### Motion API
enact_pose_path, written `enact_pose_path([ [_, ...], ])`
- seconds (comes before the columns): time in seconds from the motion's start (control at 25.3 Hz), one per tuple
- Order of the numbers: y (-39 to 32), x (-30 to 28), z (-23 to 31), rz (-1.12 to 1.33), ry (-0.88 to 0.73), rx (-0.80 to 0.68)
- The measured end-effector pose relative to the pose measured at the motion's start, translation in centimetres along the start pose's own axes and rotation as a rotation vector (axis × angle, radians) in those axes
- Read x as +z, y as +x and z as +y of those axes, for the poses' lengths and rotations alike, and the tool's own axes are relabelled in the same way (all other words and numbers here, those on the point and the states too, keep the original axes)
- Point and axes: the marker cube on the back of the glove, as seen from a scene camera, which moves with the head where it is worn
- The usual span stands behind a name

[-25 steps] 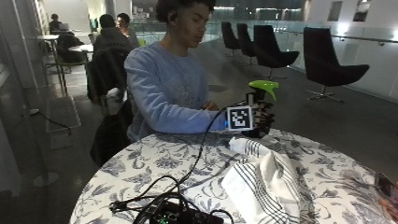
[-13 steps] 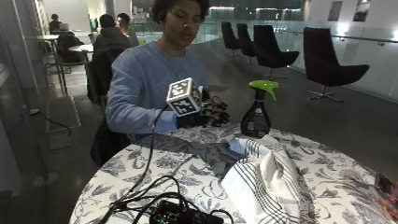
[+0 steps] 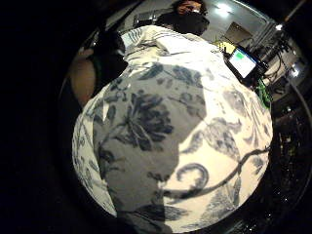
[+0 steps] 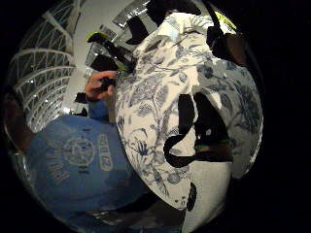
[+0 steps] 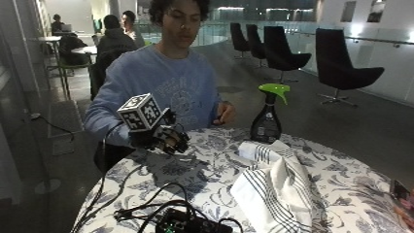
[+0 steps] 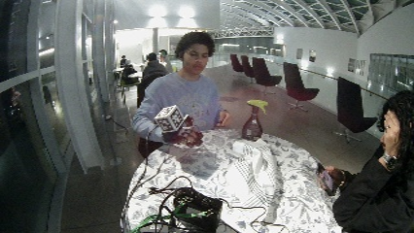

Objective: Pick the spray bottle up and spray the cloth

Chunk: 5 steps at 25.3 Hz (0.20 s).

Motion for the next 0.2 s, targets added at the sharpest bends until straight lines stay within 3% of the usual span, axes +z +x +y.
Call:
enact_pose_path([
  [0.2, 0.99, -0.54, 0.33, -0.024, 0.022, 0.02],
])
